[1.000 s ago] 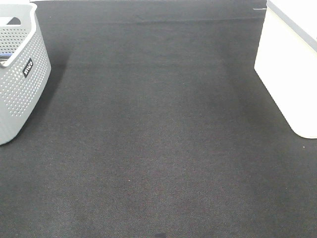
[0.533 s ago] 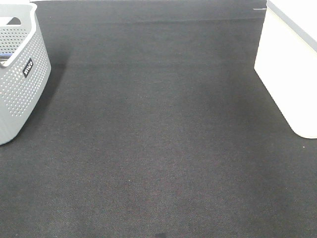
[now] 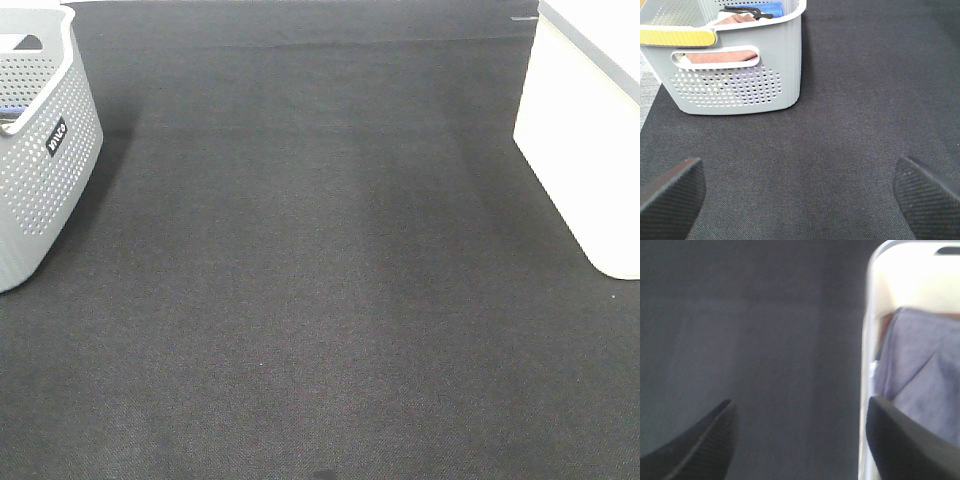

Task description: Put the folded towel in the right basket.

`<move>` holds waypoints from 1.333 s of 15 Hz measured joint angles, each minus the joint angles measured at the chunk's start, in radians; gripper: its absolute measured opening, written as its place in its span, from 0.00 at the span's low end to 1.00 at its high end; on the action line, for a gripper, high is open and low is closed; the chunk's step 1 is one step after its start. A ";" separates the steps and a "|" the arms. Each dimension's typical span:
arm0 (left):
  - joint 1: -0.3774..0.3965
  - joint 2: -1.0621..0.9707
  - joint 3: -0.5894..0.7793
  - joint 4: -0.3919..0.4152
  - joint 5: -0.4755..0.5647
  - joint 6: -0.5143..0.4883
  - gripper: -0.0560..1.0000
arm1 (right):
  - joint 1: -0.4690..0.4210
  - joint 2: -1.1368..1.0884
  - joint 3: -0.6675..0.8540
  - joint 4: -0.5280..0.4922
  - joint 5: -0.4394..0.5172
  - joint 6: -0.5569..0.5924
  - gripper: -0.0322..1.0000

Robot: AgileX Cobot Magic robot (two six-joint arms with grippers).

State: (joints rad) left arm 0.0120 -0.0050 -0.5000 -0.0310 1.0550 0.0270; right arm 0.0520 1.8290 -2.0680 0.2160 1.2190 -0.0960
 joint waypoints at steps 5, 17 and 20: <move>0.000 0.000 0.000 0.000 0.000 0.000 0.97 | 0.030 -0.339 0.525 -0.042 -0.002 0.016 0.69; 0.000 0.000 0.000 0.000 0.000 0.000 0.97 | 0.030 -1.391 1.551 -0.148 -0.133 0.016 0.69; 0.000 0.000 0.000 0.000 0.000 0.000 0.97 | 0.030 -1.626 1.559 -0.152 -0.151 0.016 0.69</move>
State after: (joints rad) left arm 0.0120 -0.0050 -0.5000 -0.0310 1.0550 0.0270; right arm 0.0820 0.2030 -0.5090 0.0640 1.0680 -0.0800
